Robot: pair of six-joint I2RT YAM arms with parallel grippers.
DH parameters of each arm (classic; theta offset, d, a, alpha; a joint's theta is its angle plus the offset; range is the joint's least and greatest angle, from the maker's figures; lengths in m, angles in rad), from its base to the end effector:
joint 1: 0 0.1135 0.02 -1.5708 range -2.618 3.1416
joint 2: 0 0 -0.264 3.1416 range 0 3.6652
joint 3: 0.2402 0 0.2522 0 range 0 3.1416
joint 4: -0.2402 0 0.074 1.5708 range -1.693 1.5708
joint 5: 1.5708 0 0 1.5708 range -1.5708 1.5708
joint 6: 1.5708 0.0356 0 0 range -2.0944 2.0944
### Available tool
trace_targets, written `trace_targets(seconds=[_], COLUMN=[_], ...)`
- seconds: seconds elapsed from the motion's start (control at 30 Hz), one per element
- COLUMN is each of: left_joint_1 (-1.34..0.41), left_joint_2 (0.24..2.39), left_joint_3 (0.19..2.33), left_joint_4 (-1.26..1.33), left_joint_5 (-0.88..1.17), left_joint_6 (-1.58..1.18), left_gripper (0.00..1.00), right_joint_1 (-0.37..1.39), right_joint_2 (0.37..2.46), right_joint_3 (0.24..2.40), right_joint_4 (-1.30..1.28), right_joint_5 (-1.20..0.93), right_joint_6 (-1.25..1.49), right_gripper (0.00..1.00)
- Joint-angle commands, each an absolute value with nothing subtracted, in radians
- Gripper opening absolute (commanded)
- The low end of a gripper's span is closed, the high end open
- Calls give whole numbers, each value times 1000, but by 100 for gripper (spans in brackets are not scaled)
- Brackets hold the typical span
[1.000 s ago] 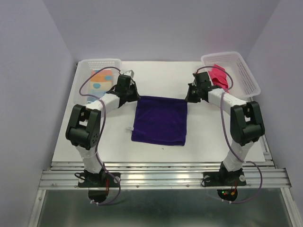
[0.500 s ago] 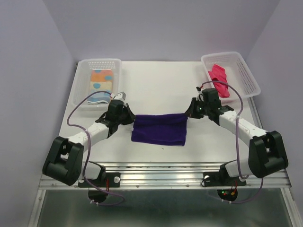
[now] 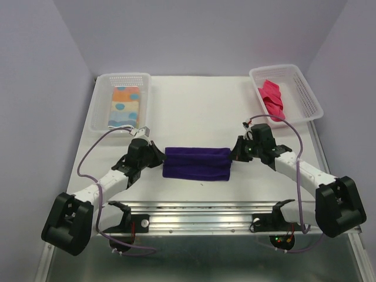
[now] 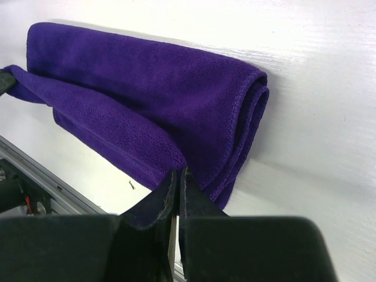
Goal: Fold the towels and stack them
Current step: Fold the towel
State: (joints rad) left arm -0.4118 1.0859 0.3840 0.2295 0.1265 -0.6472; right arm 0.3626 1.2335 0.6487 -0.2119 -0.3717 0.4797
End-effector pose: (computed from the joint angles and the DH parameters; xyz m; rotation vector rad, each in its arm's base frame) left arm 0.1999 -0.0922 0.1850 -0.1682 2.1262 -0.7753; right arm 0.2244 0.0990 0.2008 -0.0441 2.4611 0.8301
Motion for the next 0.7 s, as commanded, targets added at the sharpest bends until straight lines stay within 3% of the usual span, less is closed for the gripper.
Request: trace_targets(seconds=[0.0, 0.13, 0.27, 0.37, 0.4, 0.47, 0.5, 0.57, 0.6, 0.63, 0.67], left_joint_1=[-417, -420, -423, -425, -425, -426, -428, -431, -433, -433, -433], left_joint_2=[1083, 1078, 1043, 994, 953, 902, 844, 787, 761, 724, 718], left_joint_3=[357, 342, 316, 296, 282, 272, 268, 267, 262, 262, 268], left_joint_4=[255, 252, 238, 201, 186, 125, 101, 43, 40, 38, 35], left_joint_5=[126, 146, 182, 184, 183, 169, 161, 115, 107, 103, 92], left_joint_6=[-669, -676, -687, -713, -728, -745, -753, -784, -791, -796, -801], left_gripper=[0, 0, 16, 33, 44, 55, 72, 92, 99, 99, 99], right_joint_1=[374, 374, 376, 374, 374, 376, 376, 376, 376, 376, 376], right_joint_2=[1230, 1246, 1243, 1224, 1218, 1195, 1183, 1135, 1117, 1100, 1068], right_joint_3=[611, 588, 562, 539, 525, 509, 500, 483, 479, 477, 480], right_joint_4=[-153, -143, -144, -150, -169, -189, -207, -218, -224, -225, -233], right_joint_5=[-396, -405, -434, -468, -477, -511, -517, -532, -537, -540, -535], right_joint_6=[492, 500, 518, 532, 535, 541, 545, 549, 551, 551, 549], right_gripper=[1, 2, 6, 15, 22, 34, 46, 66, 69, 73, 98])
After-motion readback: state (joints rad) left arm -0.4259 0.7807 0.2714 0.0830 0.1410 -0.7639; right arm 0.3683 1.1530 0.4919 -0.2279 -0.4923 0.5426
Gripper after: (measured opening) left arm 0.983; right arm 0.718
